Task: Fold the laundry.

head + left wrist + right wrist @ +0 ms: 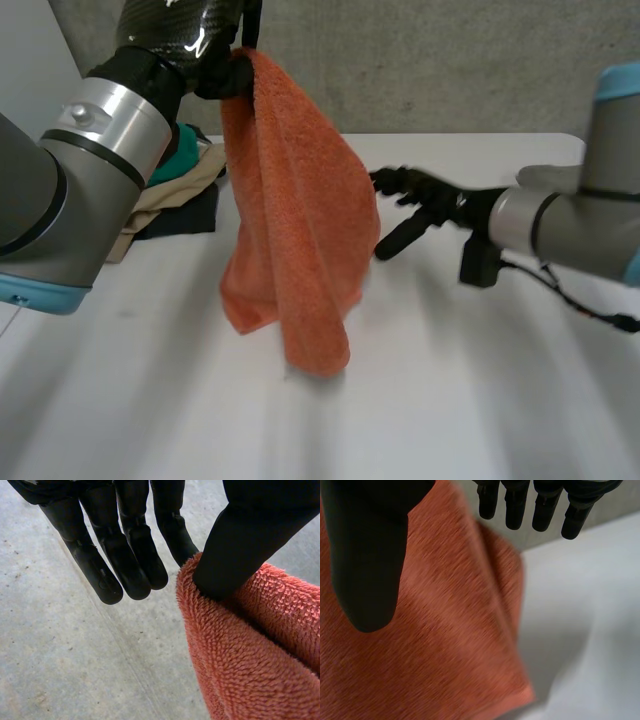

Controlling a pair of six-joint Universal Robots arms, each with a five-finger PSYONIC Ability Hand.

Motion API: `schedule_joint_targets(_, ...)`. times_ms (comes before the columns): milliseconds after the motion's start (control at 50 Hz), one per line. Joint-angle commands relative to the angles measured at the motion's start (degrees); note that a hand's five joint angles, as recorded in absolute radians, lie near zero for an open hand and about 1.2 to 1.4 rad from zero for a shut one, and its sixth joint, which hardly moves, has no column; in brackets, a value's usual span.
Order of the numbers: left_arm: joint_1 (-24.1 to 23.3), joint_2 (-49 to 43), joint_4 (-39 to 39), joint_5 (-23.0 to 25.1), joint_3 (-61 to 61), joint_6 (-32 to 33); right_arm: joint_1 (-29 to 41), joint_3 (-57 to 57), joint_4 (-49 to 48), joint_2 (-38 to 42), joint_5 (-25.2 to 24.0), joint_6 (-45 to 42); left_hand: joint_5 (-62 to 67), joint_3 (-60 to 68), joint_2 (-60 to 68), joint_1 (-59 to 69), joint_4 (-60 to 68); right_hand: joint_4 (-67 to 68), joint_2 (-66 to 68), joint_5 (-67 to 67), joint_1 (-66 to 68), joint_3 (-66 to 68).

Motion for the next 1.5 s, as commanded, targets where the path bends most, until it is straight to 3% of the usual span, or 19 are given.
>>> schedule_joint_targets(20, -0.3, 0.0, 0.2, 0.2, -1.6, 0.4, 5.7, 4.1, -3.7, 1.2, 4.8, 2.0, 14.7, 11.6, 11.5, 13.3, 11.1, 23.8, 23.8, 23.1, 23.3, 23.8)
schedule_joint_targets(40, -0.4, -0.1, 0.2, 0.2, -2.0, 0.4, 6.2, 4.4, -5.4, 1.7, 5.7, 2.7, 14.7, 11.6, 11.5, 13.3, 11.1, 41.5, 41.5, 40.8, 41.0, 41.5)
schedule_joint_targets(100, -0.5, -0.1, 0.1, 0.2, -2.5, 0.4, 6.2, 4.4, -7.9, 2.4, 7.0, 3.6, 14.7, 11.6, 11.5, 13.3, 11.1, 66.7, 66.6, 66.0, 66.2, 66.7)
schedule_joint_targets(260, -2.4, 0.0, -0.9, -0.4, -6.4, 1.4, 2.8, 2.2, -14.7, 0.6, 10.2, -2.2, 14.7, 11.6, 11.5, 13.3, 11.1, 68.6, 68.6, 67.9, 68.2, 68.7)
schedule_joint_targets(420, -10.3, -0.3, -7.2, -2.9, -12.4, 2.9, 2.2, 2.6, -14.8, -7.5, 11.2, -28.0, 14.7, 11.6, 11.5, 13.3, 11.1, 68.6, 68.6, 67.9, 68.2, 68.7)
schedule_joint_targets(460, -12.6, -1.1, -8.2, -3.6, -12.8, 2.2, 2.8, 3.3, -15.0, -7.8, 12.1, -32.8, 6.1, 2.9, 2.8, 4.7, 2.4, 68.6, 68.6, 67.9, 68.2, 68.7)
schedule_joint_targets(540, -16.4, -5.9, -11.0, -6.2, -12.0, -0.7, 4.1, 5.4, -14.9, -7.0, 17.7, -44.0, -31.9, -35.0, -35.2, -33.3, -35.5, 68.6, 68.6, 67.9, 68.2, 68.7)
schedule_joint_targets(600, -16.1, -7.3, -13.9, -8.1, -10.8, -2.3, 4.7, 7.8, -15.2, -5.8, 22.2, -49.7, -55.3, -58.4, -58.5, -56.7, -58.9, 68.6, 68.6, 67.9, 68.2, 68.7)
schedule_joint_targets(640, -14.9, -7.2, -15.3, -9.1, -10.1, -2.8, 4.8, 9.0, -15.9, -5.6, 23.6, -51.4, -55.3, -58.4, -58.5, -56.7, -58.9, 68.6, 68.6, 67.9, 68.2, 68.7)
schedule_joint_targets(760, -4.4, -4.8, -14.5, -11.7, -6.4, -2.6, 5.4, 14.8, -23.7, -8.2, 23.4, -54.3, -55.3, -58.4, -58.5, -56.7, -58.9, 68.6, 68.6, 67.9, 68.2, 68.7)
schedule_joint_targets(820, -1.8, -5.8, -13.9, -9.8, -4.1, -2.5, 6.5, 16.3, -25.6, -11.2, 23.0, -55.3, -55.3, -58.4, -58.5, -56.7, -58.9, 68.6, 68.6, 67.9, 68.2, 68.7)
schedule_joint_targets(900, 1.3, -12.2, -14.1, -0.8, 1.1, -1.1, 8.9, 19.1, -27.8, -17.8, 20.9, -57.2, -55.3, -58.4, -58.5, -56.7, -58.9, 68.6, 68.6, 67.9, 68.2, 68.7)
schedule_joint_targets(1020, 2.1, -22.0, -19.1, 6.4, 7.5, 5.0, 10.8, 21.3, -31.1, -25.9, 15.5, -55.9, -55.3, -58.4, -58.5, -56.7, -58.9, 68.6, 68.6, 67.9, 68.2, 68.7)
schedule_joint_targets(1200, -0.6, -31.8, -28.6, 6.5, 11.6, 13.0, 11.5, 22.9, -34.9, -31.2, 14.7, -48.9, -55.3, -58.4, -58.5, -56.7, -58.9, 68.6, 68.6, 67.9, 68.2, 68.7)
schedule_joint_targets(1260, -1.0, -32.2, -30.0, 6.1, 11.6, 14.8, 10.2, 22.3, -35.9, -29.6, 17.9, -48.6, -41.0, -44.1, -44.3, -42.4, -44.6, 68.6, 68.6, 67.9, 68.2, 68.7)
schedule_joint_targets(1280, -0.6, -31.8, -29.9, 5.4, 11.7, 15.0, 9.1, 21.8, -35.9, -28.3, 19.3, -48.9, -24.6, -27.7, -27.9, -26.0, -28.2, 68.6, 68.6, 67.9, 68.2, 68.7)
schedule_joint_targets(1360, 0.5, -29.7, -28.8, 2.1, 12.4, 14.1, 7.8, 20.2, -34.6, -24.3, 21.5, -51.6, 14.7, 11.5, 11.4, 13.3, 11.0, 68.6, 68.6, 67.9, 68.2, 68.7)
schedule_joint_targets(1440, 0.7, -25.9, -28.7, -1.1, 12.2, 11.1, 7.9, 17.9, -30.0, -19.7, 23.4, -56.6, 14.7, 11.6, 11.5, 13.3, 11.1, 68.6, 68.6, 67.9, 68.2, 68.7)
schedule_joint_targets(1500, -0.3, -23.2, -30.1, -0.9, 11.2, 10.1, 7.7, 15.1, -26.0, -14.9, 26.8, -59.9, 14.7, 11.6, 11.5, 13.3, 11.1, 68.6, 68.6, 67.9, 68.2, 68.7)
